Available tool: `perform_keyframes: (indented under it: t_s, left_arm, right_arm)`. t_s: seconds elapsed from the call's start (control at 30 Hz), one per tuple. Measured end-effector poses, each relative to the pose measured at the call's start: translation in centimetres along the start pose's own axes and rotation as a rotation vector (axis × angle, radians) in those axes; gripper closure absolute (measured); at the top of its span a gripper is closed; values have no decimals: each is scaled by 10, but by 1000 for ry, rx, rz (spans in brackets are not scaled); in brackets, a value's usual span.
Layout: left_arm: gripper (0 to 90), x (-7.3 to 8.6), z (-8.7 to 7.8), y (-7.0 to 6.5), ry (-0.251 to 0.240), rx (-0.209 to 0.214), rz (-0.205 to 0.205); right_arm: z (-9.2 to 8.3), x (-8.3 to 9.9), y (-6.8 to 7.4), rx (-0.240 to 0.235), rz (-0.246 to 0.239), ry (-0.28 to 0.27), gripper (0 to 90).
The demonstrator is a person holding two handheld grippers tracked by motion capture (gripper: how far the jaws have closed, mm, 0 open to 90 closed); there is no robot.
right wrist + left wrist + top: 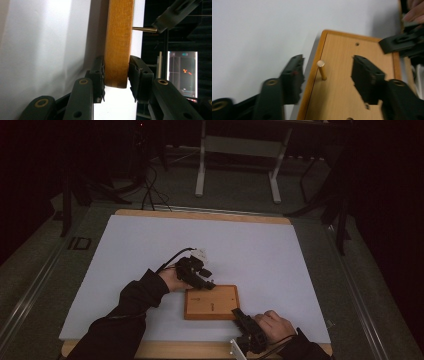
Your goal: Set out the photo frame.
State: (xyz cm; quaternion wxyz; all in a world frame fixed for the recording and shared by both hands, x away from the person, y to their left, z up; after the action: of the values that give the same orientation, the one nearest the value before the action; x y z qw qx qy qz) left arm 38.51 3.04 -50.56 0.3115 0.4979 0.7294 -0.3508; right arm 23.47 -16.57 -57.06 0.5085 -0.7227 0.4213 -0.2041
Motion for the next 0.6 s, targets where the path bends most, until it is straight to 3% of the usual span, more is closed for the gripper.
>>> perform_keyframes:
  t_s: [0.3, 0.43, 0.5, 0.6]
  left_arm:
    - [157, -2, -23, -8, -56, -33, 17]
    - [140, -2, -34, -7, -113, -69, 22]
    - [78, -3, -41, -6, -140, -85, 21]
    - [67, -2, -52, -5, -185, -90, 14]
  right_arm:
    - [-2, 1, -18, -40, 38, -12, 686]
    - [-2, 3, -24, -58, 47, -20, 686]
    - [-2, 3, -26, -71, 53, -25, 686]
    - [-2, 4, -30, -90, 62, -26, 686]
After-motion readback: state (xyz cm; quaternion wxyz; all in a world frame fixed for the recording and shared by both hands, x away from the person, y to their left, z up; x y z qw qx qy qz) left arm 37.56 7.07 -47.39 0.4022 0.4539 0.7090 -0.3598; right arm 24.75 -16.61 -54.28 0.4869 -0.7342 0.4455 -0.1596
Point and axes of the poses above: each handheld gripper's, and its own axes: z roughly forward along the jaws, x roughly out of its underside, y roughly to its left, the point moved 4 cm from there along z, roughly forward along the jaws, and after that the axes turned 9 degrees about -y, right-handed, at the moved point
